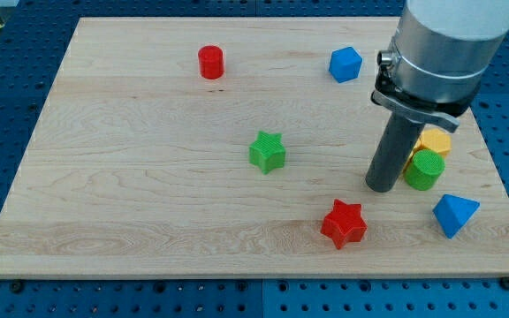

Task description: Push the green circle below the yellow heart

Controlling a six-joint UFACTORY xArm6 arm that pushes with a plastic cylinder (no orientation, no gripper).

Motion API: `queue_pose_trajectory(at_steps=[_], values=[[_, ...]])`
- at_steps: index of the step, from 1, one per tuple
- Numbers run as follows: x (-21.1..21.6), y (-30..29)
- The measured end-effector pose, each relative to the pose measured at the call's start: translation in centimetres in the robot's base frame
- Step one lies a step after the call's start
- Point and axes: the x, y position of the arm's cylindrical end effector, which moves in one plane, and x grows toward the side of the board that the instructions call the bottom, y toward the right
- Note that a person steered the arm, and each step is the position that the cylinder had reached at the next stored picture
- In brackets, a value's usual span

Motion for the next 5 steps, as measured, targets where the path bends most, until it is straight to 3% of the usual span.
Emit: queue_pose_trajectory(at_steps=[3,5], values=[[1.5,6.6],[1.5,7.9]])
